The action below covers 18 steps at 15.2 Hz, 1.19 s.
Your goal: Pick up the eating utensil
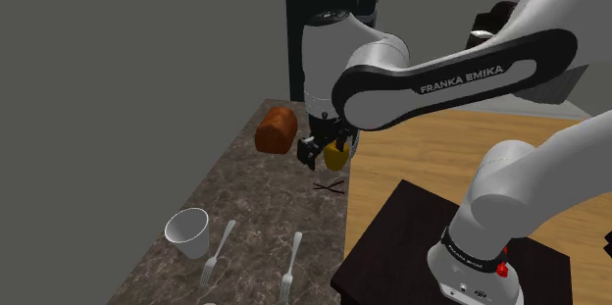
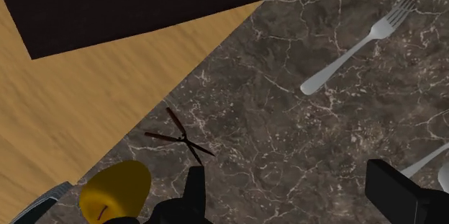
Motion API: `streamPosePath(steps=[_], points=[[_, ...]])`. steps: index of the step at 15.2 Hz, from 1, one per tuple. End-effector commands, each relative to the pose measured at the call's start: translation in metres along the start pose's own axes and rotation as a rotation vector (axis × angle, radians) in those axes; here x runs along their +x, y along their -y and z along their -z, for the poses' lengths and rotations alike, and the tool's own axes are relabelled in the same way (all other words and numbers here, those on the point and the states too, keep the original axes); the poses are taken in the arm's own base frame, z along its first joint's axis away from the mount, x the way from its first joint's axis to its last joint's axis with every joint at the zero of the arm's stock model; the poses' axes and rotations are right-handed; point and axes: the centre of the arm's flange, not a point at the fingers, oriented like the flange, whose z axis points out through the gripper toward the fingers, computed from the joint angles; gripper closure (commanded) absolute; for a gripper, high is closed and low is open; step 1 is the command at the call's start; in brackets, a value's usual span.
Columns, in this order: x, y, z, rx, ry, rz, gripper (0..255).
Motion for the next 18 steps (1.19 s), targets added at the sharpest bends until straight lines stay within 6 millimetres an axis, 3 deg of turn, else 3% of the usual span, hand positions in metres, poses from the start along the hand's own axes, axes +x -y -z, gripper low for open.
streamPosePath(steps=[1, 9, 18], points=[[-0.002, 0.022, -0.014, -0.004, -0.002, -0.038, 0], [0.008, 0.114, -0.071, -0.024, -0.008, -0.172, 0], [0.035, 0.213, -0.137, -0.047, -0.015, -0.323, 0]])
